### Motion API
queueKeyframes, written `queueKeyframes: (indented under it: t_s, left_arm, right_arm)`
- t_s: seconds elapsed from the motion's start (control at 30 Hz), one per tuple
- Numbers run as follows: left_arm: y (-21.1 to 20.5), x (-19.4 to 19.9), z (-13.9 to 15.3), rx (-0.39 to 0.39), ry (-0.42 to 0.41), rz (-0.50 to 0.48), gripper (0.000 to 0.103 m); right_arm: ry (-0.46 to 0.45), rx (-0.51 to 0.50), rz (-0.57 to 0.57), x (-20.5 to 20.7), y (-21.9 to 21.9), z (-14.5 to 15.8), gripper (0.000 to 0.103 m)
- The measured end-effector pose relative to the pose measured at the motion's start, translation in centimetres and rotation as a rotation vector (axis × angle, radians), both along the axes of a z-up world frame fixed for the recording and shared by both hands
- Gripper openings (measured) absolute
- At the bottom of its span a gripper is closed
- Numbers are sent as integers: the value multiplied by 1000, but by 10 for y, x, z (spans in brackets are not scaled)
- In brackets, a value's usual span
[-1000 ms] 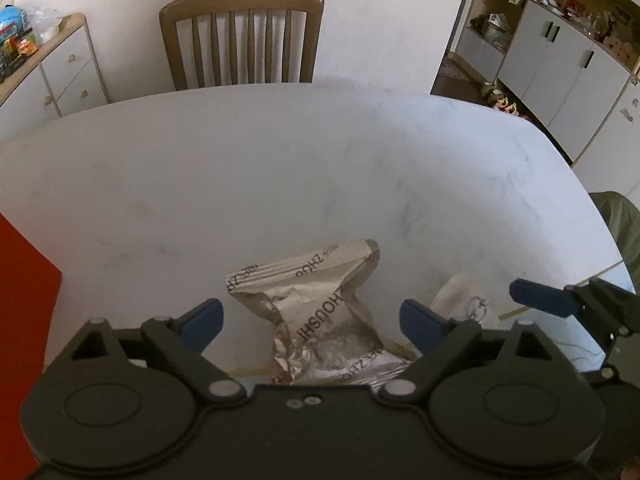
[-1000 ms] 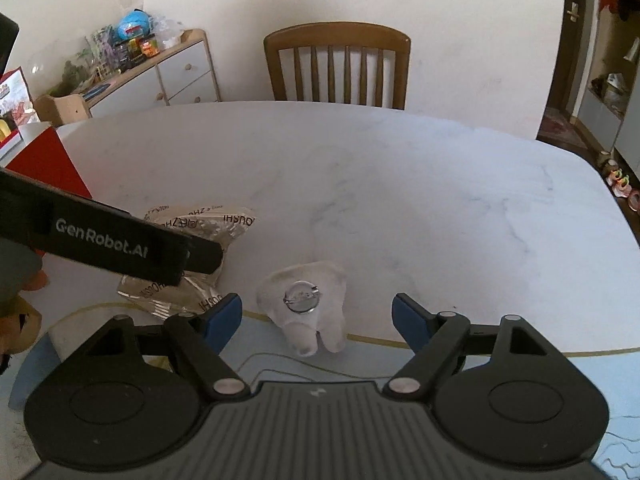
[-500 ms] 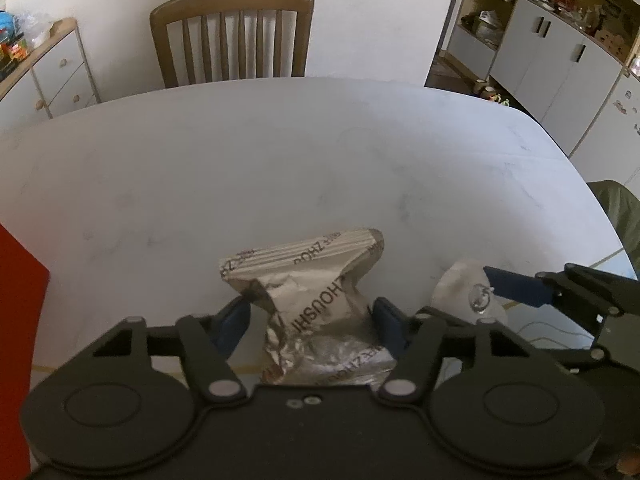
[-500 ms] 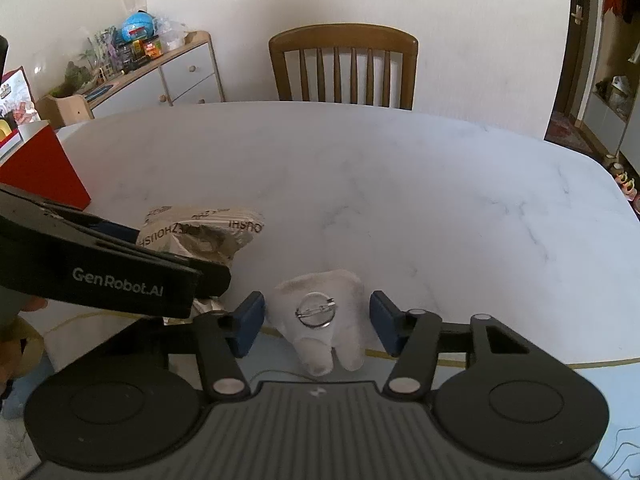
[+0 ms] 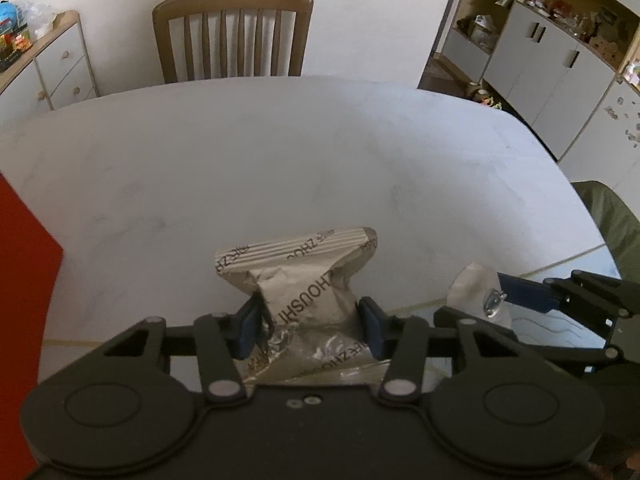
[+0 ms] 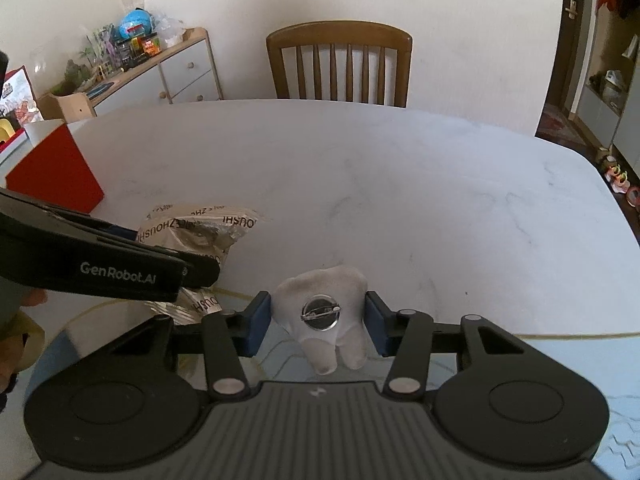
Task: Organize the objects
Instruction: 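Carry silver foil bag with left tool while right tool carries tooth plush to box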
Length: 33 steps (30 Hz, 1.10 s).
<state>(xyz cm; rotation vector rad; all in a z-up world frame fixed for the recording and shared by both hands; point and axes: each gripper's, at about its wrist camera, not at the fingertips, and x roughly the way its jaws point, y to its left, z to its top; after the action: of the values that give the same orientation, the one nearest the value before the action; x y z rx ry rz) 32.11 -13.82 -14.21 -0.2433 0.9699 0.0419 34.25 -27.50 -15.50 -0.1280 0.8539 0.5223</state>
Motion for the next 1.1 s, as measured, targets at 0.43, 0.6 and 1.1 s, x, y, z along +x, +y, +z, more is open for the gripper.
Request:
queueKeyframes:
  t_s: [0.43, 0.6, 1.1]
  left_arm:
    - [23, -53, 46, -64, -53, 8, 50]
    - [33, -74, 65, -44, -53, 16, 50]
    - [90, -138, 112, -41, -105, 30, 50]
  right_arm:
    - [-38, 40, 42, -60, 4, 64, 50]
    - [-66, 37, 53, -84, 13, 89, 50]
    - [-88, 58, 88, -148, 64, 142, 50]
